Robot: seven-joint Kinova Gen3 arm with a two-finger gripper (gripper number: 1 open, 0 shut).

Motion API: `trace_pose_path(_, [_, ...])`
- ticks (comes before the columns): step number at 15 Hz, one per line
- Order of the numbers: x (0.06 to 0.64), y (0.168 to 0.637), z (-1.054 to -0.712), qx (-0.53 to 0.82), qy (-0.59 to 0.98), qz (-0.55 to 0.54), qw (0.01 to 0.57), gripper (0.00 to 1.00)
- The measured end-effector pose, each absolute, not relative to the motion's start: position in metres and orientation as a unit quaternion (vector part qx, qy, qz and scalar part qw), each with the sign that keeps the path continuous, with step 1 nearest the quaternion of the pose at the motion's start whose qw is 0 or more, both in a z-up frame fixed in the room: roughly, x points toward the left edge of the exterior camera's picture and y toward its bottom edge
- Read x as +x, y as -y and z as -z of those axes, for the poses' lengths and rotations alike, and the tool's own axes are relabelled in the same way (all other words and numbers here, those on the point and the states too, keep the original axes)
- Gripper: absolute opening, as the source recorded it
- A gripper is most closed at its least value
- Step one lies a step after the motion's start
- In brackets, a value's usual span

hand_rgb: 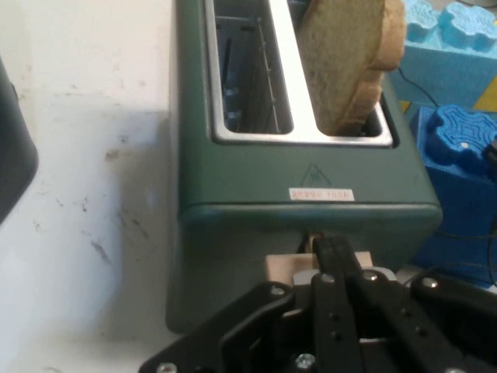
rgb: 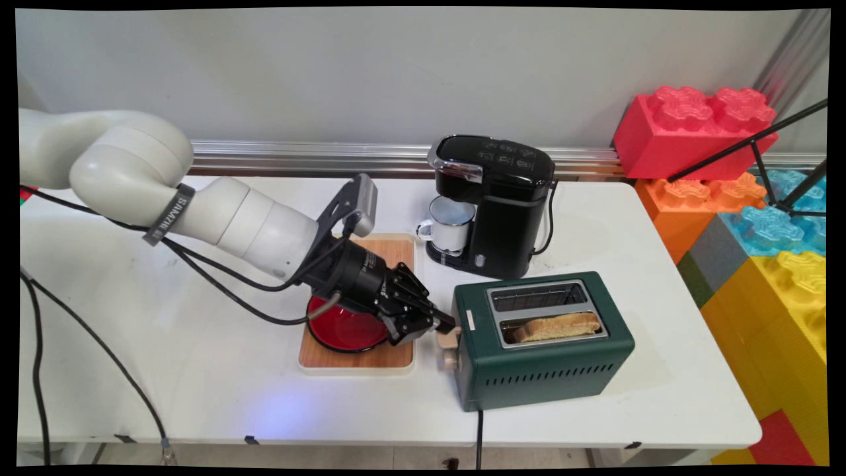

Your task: Press the toaster switch

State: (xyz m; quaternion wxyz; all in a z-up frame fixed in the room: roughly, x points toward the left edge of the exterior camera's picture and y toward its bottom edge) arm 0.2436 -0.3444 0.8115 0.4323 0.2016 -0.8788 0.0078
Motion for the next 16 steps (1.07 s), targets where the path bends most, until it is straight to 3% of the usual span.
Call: trace_pose_path(16, [0.238,0.345,-0.788,0.194,0.891,-0.005,0.410,0.00])
